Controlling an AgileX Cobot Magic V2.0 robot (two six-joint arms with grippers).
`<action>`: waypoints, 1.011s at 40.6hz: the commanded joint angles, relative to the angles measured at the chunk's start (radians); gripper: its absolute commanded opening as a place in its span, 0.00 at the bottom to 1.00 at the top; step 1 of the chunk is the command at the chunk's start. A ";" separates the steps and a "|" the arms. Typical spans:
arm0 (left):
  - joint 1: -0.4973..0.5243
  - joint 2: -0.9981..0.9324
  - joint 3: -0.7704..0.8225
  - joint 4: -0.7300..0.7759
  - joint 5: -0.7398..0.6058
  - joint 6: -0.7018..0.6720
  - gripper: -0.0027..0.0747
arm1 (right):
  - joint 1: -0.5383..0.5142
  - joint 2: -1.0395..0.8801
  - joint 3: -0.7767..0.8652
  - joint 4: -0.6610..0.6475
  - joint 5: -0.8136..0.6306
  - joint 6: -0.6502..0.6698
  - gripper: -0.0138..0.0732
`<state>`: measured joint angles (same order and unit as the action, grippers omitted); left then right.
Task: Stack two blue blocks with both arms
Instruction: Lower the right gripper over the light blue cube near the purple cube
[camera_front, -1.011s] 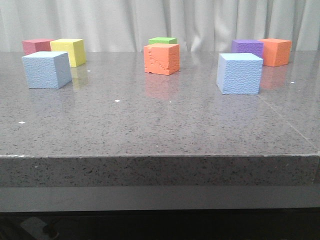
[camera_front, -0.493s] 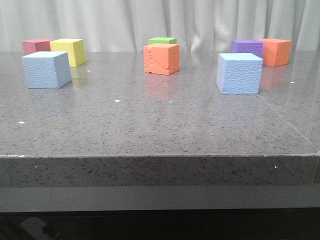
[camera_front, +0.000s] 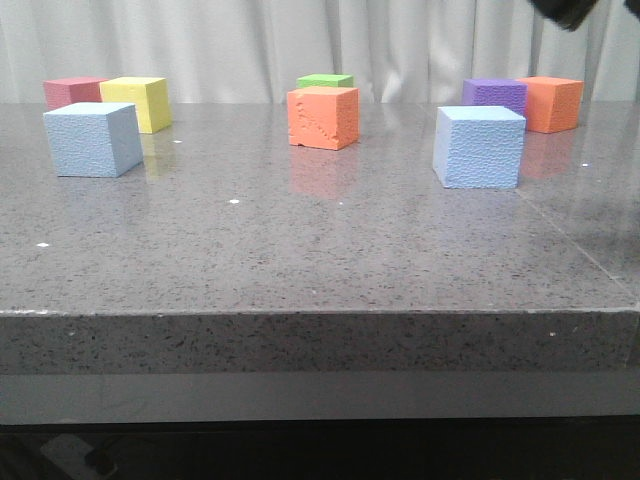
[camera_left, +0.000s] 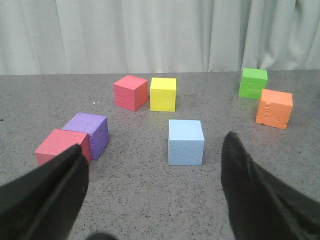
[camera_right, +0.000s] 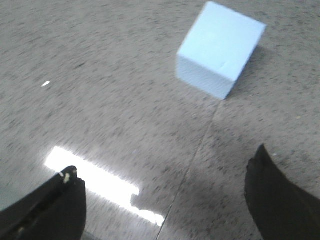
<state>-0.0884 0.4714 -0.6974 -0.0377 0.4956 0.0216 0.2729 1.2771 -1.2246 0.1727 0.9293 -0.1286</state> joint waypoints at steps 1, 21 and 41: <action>-0.001 0.014 -0.033 -0.002 -0.085 -0.007 0.74 | 0.026 0.065 -0.115 -0.111 -0.033 0.154 0.90; -0.001 0.014 -0.033 -0.002 -0.085 -0.007 0.74 | 0.038 0.446 -0.435 -0.182 0.021 0.369 0.90; -0.001 0.014 -0.033 -0.002 -0.085 -0.007 0.74 | 0.038 0.564 -0.478 -0.253 0.012 0.454 0.81</action>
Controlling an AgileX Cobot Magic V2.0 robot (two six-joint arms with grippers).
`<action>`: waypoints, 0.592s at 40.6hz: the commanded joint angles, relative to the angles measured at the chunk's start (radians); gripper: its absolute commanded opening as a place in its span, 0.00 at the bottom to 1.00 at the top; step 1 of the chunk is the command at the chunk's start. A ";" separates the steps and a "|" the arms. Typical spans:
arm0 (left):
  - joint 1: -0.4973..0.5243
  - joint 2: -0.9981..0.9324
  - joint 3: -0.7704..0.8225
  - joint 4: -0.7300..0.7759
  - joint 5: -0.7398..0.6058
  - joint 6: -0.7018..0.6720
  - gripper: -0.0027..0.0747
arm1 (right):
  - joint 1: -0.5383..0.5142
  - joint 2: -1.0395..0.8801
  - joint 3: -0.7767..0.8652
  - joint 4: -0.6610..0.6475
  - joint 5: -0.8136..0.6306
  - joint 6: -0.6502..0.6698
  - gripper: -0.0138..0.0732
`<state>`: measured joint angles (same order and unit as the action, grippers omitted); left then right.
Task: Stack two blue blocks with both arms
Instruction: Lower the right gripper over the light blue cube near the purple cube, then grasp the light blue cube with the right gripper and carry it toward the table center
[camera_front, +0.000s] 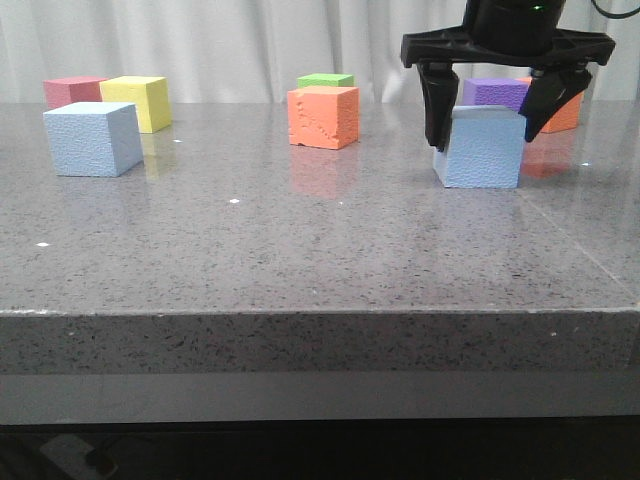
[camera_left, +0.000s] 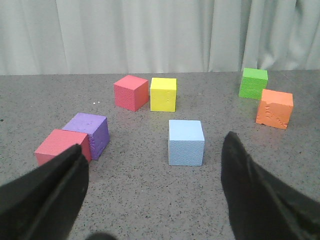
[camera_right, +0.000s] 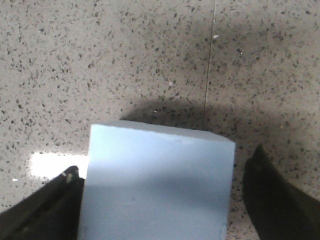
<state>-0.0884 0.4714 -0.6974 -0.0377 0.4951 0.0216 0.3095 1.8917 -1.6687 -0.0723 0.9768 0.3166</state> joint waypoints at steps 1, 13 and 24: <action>-0.001 0.014 -0.033 -0.002 -0.085 -0.007 0.74 | 0.002 -0.050 -0.034 -0.002 -0.036 0.009 0.77; -0.001 0.014 -0.033 -0.002 -0.085 -0.007 0.74 | 0.060 -0.077 -0.034 0.039 0.008 0.006 0.58; -0.001 0.014 -0.033 -0.002 -0.085 -0.007 0.74 | 0.235 -0.049 -0.094 -0.052 -0.020 0.143 0.58</action>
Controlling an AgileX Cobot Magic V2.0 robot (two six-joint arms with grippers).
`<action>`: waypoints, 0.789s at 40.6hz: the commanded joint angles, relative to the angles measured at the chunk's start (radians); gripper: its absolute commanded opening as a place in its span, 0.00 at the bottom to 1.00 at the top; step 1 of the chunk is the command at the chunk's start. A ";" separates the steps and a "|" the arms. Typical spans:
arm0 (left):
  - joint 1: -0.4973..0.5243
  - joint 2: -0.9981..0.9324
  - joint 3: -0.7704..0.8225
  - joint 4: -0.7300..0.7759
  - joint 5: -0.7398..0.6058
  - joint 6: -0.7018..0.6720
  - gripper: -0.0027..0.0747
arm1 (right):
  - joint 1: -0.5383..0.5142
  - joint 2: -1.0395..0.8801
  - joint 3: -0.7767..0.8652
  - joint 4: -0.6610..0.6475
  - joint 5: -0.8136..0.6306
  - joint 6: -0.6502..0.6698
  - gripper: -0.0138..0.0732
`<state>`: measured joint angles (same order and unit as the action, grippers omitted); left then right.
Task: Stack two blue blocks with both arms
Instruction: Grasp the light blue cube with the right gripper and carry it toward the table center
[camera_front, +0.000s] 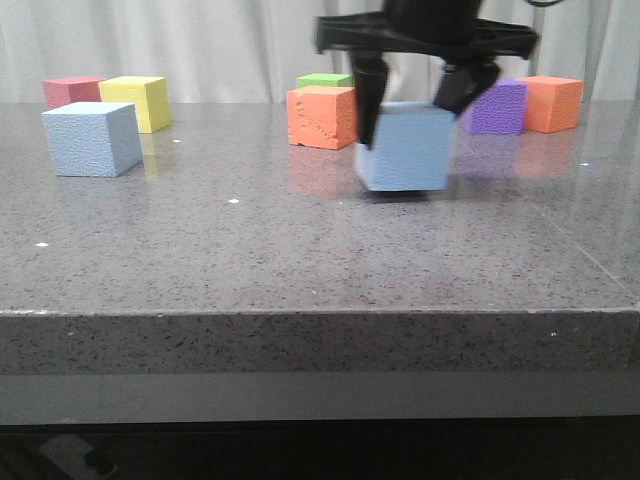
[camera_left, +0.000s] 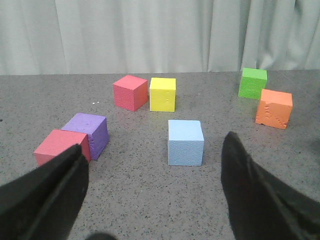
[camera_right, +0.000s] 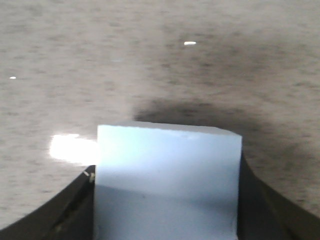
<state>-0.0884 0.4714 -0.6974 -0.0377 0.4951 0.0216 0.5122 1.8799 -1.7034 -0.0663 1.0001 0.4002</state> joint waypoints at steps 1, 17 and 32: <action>-0.001 0.014 -0.033 -0.002 -0.085 -0.007 0.74 | 0.041 -0.031 -0.072 -0.063 -0.042 0.071 0.58; -0.001 0.014 -0.033 -0.002 -0.085 -0.007 0.74 | 0.089 0.125 -0.263 -0.121 0.037 0.191 0.64; -0.001 0.014 -0.033 -0.002 -0.085 -0.007 0.74 | 0.089 0.115 -0.289 -0.113 0.029 0.173 0.91</action>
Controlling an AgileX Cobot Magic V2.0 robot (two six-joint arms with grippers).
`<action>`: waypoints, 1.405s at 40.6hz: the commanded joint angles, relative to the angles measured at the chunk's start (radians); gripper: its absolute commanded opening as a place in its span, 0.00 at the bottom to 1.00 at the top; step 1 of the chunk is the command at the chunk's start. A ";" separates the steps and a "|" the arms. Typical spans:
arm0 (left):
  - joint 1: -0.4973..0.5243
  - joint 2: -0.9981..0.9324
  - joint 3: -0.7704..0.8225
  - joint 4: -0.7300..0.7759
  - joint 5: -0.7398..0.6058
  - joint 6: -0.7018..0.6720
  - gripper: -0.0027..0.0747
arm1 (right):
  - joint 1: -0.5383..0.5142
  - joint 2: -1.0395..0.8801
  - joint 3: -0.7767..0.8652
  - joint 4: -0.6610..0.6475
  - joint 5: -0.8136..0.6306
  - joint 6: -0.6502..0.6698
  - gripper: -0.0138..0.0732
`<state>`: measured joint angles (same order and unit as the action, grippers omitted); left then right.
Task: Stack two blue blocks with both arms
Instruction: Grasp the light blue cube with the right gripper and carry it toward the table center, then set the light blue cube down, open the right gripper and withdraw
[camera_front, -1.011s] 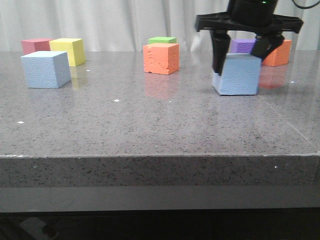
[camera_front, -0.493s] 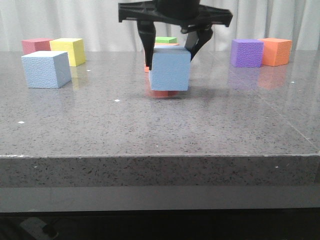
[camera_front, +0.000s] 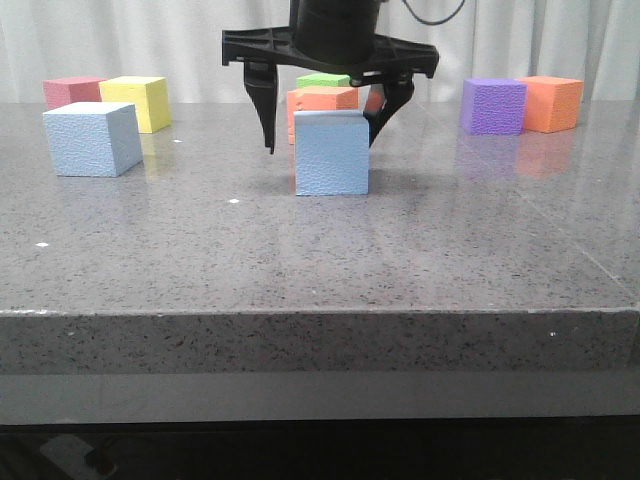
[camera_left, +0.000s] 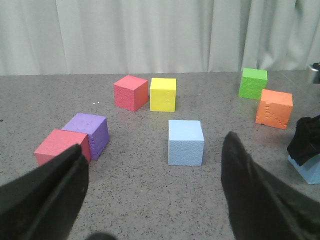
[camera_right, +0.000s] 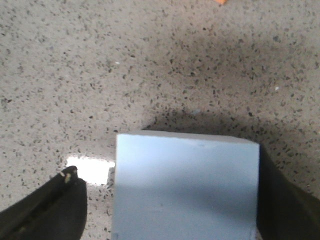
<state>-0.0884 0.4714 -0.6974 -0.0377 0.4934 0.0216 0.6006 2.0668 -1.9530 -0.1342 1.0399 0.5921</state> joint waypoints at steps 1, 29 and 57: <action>-0.001 0.014 -0.033 -0.002 -0.083 -0.007 0.74 | 0.001 -0.077 -0.039 -0.060 -0.003 -0.034 0.91; -0.001 0.014 -0.033 -0.002 -0.083 -0.007 0.74 | -0.222 -0.710 0.547 0.275 -0.198 -0.683 0.91; -0.001 0.014 -0.033 -0.002 -0.083 -0.007 0.74 | -0.219 -1.344 1.110 0.274 -0.389 -0.807 0.91</action>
<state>-0.0884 0.4714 -0.6974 -0.0377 0.4934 0.0216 0.3844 0.7336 -0.8222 0.1301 0.7120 -0.1810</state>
